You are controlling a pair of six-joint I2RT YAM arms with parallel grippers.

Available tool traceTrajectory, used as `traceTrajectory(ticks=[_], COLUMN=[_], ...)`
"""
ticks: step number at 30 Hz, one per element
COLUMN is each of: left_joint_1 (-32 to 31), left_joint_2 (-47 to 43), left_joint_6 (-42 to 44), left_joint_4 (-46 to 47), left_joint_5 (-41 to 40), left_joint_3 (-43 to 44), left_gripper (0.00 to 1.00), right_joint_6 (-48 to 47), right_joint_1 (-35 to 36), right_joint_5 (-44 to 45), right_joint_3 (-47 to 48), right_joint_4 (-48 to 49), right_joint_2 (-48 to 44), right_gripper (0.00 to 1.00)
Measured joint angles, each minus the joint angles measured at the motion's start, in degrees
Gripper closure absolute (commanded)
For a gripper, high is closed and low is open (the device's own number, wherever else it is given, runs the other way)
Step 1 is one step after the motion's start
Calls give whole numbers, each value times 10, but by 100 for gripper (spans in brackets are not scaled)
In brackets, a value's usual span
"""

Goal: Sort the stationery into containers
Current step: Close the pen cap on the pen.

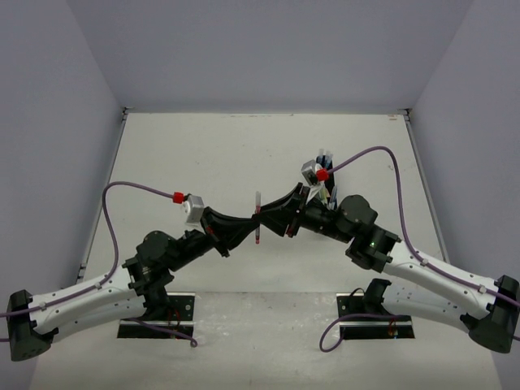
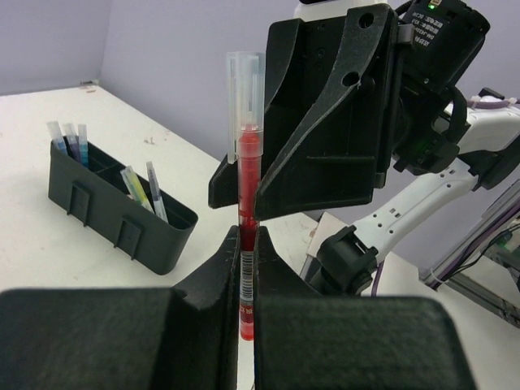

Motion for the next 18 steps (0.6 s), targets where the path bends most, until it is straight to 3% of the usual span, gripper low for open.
traceTrajectory(ticks=[3, 6, 8, 10, 13, 14, 17, 18], left_joint_1=[0, 0, 0, 0, 0, 0, 0, 0], left_joint_2=[10, 15, 15, 14, 17, 19, 32, 38], left_joint_6=[0, 0, -1, -1, 0, 2, 4, 4], left_joint_4=[16, 25, 27, 28, 27, 28, 32, 34], left_joint_5=[3, 3, 4, 5, 6, 7, 24, 30], left_joint_3=[0, 0, 0, 0, 0, 0, 1, 1], left_gripper=[100, 100, 100, 96, 70, 67, 70, 75], right_joint_6=[0, 0, -2, -4, -6, -6, -6, -6], right_joint_1=[0, 0, 0, -1, -1, -1, 0, 0], right_joint_5=[-6, -9, -9, -9, -10, -10, -10, -10], right_joint_3=[2, 6, 6, 6, 6, 6, 6, 6], right_joint_4=[-11, -16, -18, -18, -18, -18, -18, -18], right_joint_2=[1, 2, 3, 3, 2, 2, 1, 0], right_gripper=[72, 93, 100, 100, 100, 100, 100, 100])
